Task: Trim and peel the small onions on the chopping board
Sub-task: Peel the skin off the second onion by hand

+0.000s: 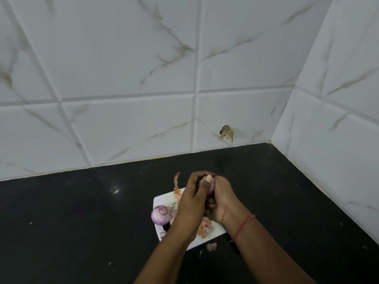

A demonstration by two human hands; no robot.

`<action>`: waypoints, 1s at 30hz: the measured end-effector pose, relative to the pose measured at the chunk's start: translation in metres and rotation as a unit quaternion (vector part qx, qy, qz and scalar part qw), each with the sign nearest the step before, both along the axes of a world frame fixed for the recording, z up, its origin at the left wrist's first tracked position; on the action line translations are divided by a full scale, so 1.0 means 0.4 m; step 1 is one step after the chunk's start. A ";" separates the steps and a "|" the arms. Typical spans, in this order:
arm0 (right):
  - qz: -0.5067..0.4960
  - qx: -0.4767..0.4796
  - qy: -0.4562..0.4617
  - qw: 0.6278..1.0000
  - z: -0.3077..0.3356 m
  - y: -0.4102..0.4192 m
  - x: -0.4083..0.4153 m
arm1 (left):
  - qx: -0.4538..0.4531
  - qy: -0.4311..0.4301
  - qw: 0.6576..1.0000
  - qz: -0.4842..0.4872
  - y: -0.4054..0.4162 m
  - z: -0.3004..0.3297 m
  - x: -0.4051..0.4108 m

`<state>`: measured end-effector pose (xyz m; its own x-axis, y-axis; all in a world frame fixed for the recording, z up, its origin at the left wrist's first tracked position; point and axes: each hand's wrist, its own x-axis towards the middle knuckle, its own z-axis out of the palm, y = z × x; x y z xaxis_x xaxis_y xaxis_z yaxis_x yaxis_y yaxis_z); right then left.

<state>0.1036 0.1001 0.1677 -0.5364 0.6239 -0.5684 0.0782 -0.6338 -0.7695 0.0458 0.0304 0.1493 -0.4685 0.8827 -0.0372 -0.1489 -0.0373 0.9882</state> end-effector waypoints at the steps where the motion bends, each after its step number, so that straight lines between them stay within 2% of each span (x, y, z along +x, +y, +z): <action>1: 0.008 0.016 -0.011 1.000 -0.001 -0.002 -0.002 | -0.006 -0.016 1.000 0.013 0.002 0.004 0.005; 6: 0.034 0.081 -0.076 0.993 -0.004 -0.023 -0.021 | -0.032 -0.098 0.993 0.057 0.013 0.020 0.005; 10: -0.017 0.017 -0.060 0.998 0.004 -0.029 -0.016 | -0.062 -0.097 0.993 0.037 0.009 0.004 -0.007; 12: -0.002 -0.016 -0.051 0.999 0.008 -0.022 -0.004 | -0.075 -0.100 0.992 -0.020 -0.005 -0.006 -0.024; 14: 0.003 -0.034 -0.038 0.999 0.008 -0.014 0.007 | -0.046 -0.072 0.994 -0.071 -0.026 -0.008 -0.042; 17: -0.009 -0.040 -0.016 0.999 0.013 -0.019 0.007 | 0.016 0.021 0.994 -0.107 -0.041 0.004 -0.053; 21: -0.024 -0.021 -0.018 0.999 0.022 -0.029 0.004 | 0.027 0.055 0.997 -0.047 -0.025 -0.012 -0.028; 30: -0.033 0.022 -0.036 0.999 0.034 -0.032 0.017 | 0.031 -0.018 0.999 0.028 -0.005 -0.020 0.033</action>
